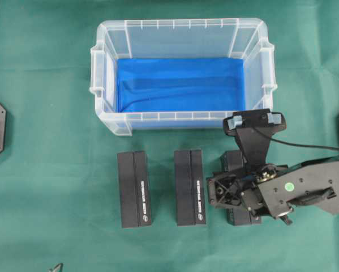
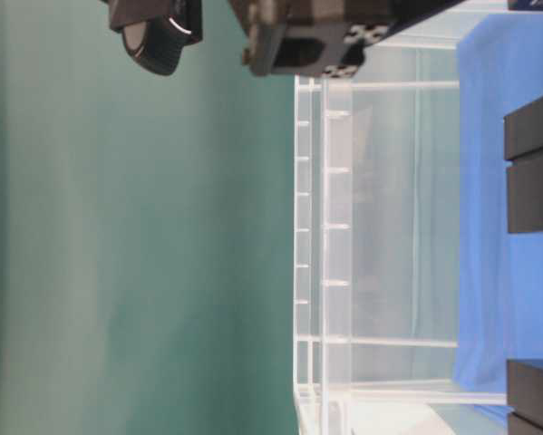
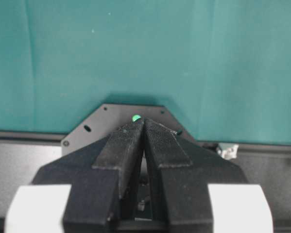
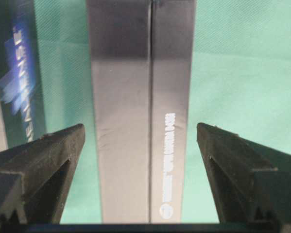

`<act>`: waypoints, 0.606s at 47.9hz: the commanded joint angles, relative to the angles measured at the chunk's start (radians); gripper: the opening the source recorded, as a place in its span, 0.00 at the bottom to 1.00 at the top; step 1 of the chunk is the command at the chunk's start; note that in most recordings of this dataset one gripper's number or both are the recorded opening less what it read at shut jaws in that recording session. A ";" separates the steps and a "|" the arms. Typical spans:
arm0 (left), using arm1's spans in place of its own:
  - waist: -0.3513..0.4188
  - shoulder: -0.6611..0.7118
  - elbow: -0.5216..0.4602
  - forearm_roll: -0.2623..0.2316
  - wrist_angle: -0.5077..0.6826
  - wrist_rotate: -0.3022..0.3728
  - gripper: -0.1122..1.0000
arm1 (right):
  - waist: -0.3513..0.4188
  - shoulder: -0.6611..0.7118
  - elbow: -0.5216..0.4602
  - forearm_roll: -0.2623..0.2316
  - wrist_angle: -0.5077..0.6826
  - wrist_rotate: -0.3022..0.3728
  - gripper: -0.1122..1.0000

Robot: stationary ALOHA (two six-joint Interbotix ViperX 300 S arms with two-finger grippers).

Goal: Take the box out of the case with the right arm.
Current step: 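Lower the box onto the cloth, open and withdraw the right gripper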

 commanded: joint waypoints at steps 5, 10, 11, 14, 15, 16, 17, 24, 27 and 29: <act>-0.002 0.003 -0.011 0.003 -0.005 0.002 0.10 | 0.000 -0.051 -0.064 -0.002 0.046 -0.002 0.91; -0.002 0.003 -0.011 0.003 -0.005 0.002 0.10 | 0.000 -0.071 -0.117 -0.003 0.117 -0.008 0.91; -0.002 0.003 -0.011 0.003 -0.005 0.002 0.10 | 0.000 -0.075 -0.127 -0.005 0.135 -0.009 0.91; -0.002 0.003 -0.009 0.003 -0.005 0.002 0.10 | 0.000 -0.084 -0.167 -0.009 0.196 -0.012 0.91; -0.002 0.003 -0.009 0.003 -0.005 0.002 0.10 | 0.000 -0.087 -0.181 -0.011 0.218 -0.014 0.90; -0.002 0.003 -0.011 0.003 -0.005 0.002 0.10 | 0.000 -0.091 -0.199 -0.015 0.247 -0.015 0.90; -0.002 0.003 -0.009 0.003 -0.005 0.002 0.10 | 0.000 -0.092 -0.207 -0.015 0.256 -0.017 0.90; -0.002 0.003 -0.011 0.003 -0.005 0.002 0.10 | 0.000 -0.103 -0.307 -0.025 0.380 -0.041 0.90; -0.002 0.003 -0.011 0.003 -0.005 0.002 0.10 | -0.002 -0.103 -0.339 -0.029 0.414 -0.049 0.90; -0.002 0.003 -0.011 0.003 -0.005 0.002 0.10 | -0.003 -0.103 -0.359 -0.031 0.437 -0.055 0.90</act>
